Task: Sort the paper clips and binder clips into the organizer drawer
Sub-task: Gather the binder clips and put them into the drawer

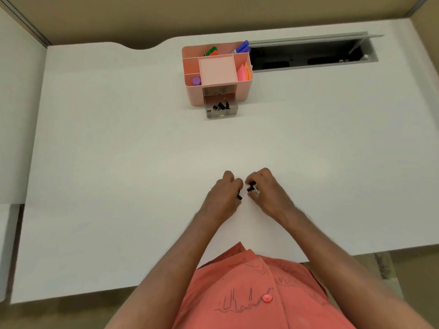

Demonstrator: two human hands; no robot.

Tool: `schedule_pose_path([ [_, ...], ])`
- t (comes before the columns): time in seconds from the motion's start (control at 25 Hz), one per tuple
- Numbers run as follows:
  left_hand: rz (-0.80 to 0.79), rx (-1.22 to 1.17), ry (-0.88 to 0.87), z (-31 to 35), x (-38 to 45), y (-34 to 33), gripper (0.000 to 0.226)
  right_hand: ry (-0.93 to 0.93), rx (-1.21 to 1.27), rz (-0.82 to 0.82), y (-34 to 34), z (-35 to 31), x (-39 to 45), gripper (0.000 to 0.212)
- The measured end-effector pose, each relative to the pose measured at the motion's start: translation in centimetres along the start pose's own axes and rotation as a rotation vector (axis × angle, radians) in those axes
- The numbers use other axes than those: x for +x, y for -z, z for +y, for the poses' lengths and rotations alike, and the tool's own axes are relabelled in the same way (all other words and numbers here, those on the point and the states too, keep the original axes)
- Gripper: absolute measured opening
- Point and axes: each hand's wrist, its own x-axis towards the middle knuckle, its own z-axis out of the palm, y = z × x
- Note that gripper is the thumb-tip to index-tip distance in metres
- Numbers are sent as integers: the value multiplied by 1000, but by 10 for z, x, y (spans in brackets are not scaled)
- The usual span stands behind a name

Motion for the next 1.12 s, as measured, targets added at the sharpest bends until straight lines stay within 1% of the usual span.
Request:
schedule_pose_path([
  [0.12, 24, 34, 8, 4, 2, 1, 13, -9, -21, -35, 4, -3, 4, 19],
  [0.2, 43, 42, 29, 6, 3, 1, 14, -5, -83, -45, 2, -6, 7, 16],
  [0.28, 59, 41, 42, 8, 3, 1, 17, 2, -135, -46, -1, -7, 9, 17],
  [0.4, 85, 3, 65, 10, 4, 1, 25, -7, -113, -31, -2, -5, 12, 18],
  [0.48, 99, -48, 92, 8, 5, -1, 24, -44, -16, -15, -1, -4, 15, 21],
  [0.68, 146, -296, 163, 0, 9, -3, 11, -250, 421, -57, 0, -10, 26, 27],
  [0.76, 177, -402, 173, -3, 14, 2, 13, -272, 565, -46, 3, -15, 33, 28],
  [0.88, 208, -581, 289, -11, 21, 19, 18, -239, 693, -5, 17, -29, 53, 29],
  [0.96, 232, -755, 364, -19, 29, 32, 21, -203, 689, 41, 33, -41, 75, 29],
  [1.0, 254, -813, 384, -22, 33, 39, 22, -180, 647, 82, 41, -48, 88, 27],
  [1.04, 283, -836, 391, -25, 37, 48, 23, -153, 581, 132, 49, -54, 101, 25],
  [1.12, 362, -803, 366, -31, 52, 67, 25, -73, 415, 234, 65, -69, 129, 20],
])
